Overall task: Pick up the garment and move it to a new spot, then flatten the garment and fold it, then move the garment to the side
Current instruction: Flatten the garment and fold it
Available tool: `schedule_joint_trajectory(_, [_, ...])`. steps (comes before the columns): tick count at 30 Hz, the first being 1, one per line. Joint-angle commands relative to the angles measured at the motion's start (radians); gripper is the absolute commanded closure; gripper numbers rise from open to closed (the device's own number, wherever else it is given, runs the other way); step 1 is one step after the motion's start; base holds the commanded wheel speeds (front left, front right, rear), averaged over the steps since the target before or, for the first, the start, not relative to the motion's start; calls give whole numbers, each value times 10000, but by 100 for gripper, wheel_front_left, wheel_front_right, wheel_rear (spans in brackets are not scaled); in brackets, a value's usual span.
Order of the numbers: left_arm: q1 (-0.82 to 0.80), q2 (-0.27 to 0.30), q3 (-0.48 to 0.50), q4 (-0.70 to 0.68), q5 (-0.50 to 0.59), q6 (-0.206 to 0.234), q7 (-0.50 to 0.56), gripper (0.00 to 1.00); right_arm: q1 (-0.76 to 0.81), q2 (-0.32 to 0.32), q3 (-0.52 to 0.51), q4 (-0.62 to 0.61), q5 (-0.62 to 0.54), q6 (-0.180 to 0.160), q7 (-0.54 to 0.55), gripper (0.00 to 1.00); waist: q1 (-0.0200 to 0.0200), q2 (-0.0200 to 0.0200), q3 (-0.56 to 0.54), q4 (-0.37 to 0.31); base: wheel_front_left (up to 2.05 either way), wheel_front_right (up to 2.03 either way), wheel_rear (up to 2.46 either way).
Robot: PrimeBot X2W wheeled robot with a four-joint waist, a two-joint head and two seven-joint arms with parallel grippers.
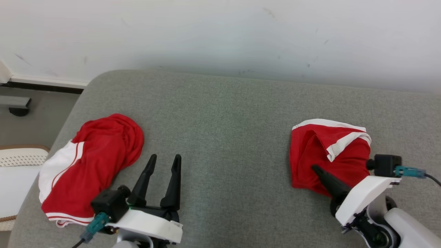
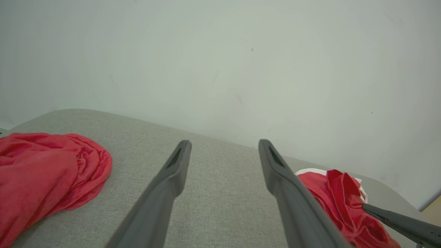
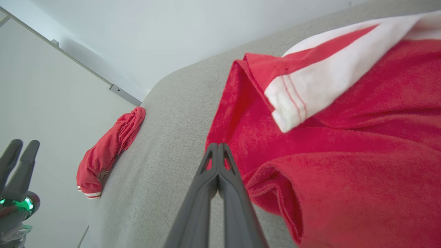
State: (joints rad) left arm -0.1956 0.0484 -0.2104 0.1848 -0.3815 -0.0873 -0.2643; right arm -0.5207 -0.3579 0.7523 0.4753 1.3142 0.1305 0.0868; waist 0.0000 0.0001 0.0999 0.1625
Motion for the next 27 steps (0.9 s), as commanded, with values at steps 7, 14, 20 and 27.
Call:
schedule_joint_trajectory(7, [129,38,-44,5,-108,41,-2,0,-133,-1192,46,-452,-151,4,-1180,100,0,-1,46,-46,0,0,0])
schedule_joint_trajectory(14, [53,38,-55,-20,-135,38,-2,0,-221,-1531,575,2,-311,4,-1040,100,0,-1,184,-39,0,0,0])
schedule_joint_trajectory(20, [-159,39,-170,-52,-190,45,-2,0,-719,-1394,944,563,-193,4,-733,100,0,-1,513,87,0,0,0])
schedule_joint_trajectory(27, [-426,38,-328,-25,-311,54,-2,0,-1683,-1371,1306,1330,-129,4,-272,100,0,-1,981,466,0,0,0])
